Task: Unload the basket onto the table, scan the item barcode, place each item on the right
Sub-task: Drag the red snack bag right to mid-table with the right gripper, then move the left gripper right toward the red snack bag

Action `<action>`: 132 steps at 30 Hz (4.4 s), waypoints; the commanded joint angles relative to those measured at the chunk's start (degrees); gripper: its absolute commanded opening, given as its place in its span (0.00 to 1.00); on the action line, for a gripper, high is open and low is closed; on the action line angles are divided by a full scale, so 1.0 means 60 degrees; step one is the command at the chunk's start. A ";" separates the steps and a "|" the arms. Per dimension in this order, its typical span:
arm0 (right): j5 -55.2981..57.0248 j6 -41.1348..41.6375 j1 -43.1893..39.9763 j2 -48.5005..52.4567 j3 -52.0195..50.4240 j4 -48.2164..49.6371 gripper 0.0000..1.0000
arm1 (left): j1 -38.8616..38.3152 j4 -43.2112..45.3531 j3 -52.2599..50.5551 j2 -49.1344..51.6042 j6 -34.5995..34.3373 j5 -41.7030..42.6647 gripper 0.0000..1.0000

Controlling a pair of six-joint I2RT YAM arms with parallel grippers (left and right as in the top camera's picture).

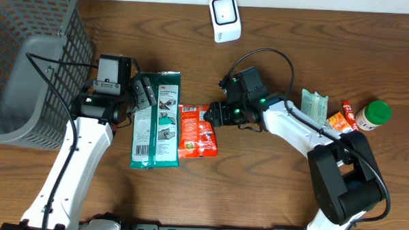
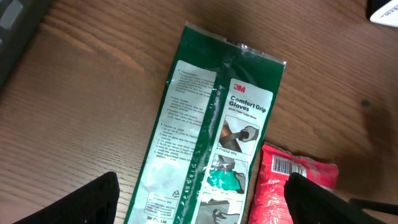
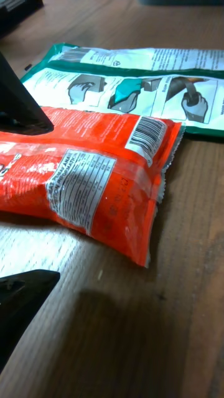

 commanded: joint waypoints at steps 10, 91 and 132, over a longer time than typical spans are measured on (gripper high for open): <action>0.1239 0.0535 0.0867 -0.0087 -0.0033 -0.0004 0.63 | 0.0026 -0.0004 0.0015 -0.0025 0.0127 -0.0189 0.85; -0.0284 -0.4954 -0.2579 -0.1596 -0.0681 -0.2779 0.72 | 0.0026 0.0087 0.0015 -0.0025 0.0073 -0.0106 0.85; -0.2798 -0.5100 -0.3756 -0.0197 -0.0896 -0.3169 0.76 | -0.3727 0.3697 -0.0193 0.5122 0.1020 0.4000 0.11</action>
